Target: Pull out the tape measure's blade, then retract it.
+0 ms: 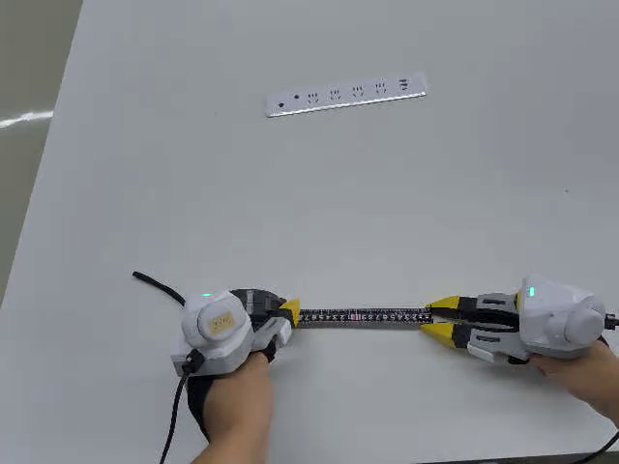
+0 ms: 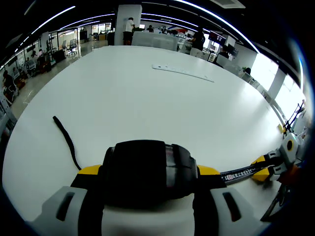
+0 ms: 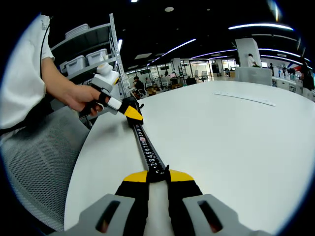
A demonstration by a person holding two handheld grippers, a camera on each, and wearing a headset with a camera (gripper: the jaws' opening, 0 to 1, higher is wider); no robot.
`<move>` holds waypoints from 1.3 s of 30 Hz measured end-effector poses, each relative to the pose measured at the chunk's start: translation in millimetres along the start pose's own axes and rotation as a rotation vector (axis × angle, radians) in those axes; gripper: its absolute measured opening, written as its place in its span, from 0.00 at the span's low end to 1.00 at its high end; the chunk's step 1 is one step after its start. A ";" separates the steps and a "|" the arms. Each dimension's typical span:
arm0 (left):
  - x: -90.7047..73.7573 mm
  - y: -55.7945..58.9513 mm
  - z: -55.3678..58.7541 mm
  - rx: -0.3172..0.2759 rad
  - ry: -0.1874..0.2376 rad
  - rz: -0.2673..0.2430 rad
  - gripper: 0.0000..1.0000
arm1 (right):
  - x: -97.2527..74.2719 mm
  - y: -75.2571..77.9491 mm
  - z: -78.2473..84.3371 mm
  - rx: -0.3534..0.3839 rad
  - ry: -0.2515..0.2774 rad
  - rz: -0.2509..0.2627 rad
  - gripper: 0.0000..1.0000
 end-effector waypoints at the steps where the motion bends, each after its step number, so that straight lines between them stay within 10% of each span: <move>1: 0.0 -0.1 0.1 0.000 0.001 0.000 0.72 | 1.6 -0.5 0.0 0.001 0.000 -0.002 0.13; 39: -0.4 0.1 0.6 0.001 0.002 0.002 0.72 | 34.5 -6.4 -1.6 0.005 0.003 -0.050 0.13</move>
Point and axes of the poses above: the centre of the closed fingertips' face, and the gripper's own axes: x roughly forward along the fingers, y roughly to its right, z roughly out of its underside, the point moved 9 cm from there along -x, roughly backward along the fingers, and after that the axes turned 10 degrees about y, right-handed, at the moved point
